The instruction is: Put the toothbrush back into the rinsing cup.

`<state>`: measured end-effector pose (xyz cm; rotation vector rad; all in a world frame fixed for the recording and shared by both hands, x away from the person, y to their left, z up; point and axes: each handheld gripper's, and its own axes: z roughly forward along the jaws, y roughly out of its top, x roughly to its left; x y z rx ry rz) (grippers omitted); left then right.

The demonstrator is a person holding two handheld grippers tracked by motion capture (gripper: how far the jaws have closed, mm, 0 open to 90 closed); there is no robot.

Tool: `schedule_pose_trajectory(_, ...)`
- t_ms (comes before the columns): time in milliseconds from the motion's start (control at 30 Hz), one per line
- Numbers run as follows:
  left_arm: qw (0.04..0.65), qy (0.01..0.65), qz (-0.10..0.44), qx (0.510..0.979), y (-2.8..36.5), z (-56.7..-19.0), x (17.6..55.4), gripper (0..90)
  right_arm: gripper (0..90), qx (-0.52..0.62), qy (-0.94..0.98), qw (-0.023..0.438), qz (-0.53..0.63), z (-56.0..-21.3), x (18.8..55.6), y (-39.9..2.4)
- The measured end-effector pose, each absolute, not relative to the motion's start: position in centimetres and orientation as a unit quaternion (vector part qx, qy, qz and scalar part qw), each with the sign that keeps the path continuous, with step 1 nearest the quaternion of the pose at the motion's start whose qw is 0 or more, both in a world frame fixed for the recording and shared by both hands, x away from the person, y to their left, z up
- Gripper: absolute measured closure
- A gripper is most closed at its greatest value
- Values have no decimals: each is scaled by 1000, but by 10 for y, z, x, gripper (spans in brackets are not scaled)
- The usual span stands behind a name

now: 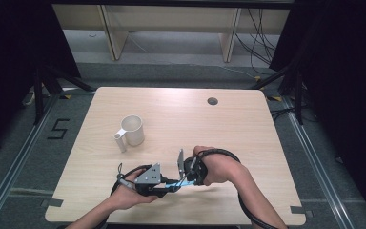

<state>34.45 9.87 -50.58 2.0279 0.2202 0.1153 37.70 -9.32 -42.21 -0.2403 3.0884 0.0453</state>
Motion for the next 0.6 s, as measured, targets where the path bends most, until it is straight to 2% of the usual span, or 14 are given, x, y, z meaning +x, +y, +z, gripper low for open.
schedule_pose_trajectory(167,525,90,45,845,98,-506,344,775,775,-69,997,21,17,-422,376,-93)
schedule_pose_trajectory(367,519,91,55,848,99,-507,344,776,714,-56,997,34,33,-416,376,-95)
schedule_pose_trajectory(600,521,100,67,845,103,-506,346,776,629,-26,992,88,86,-403,375,-108)
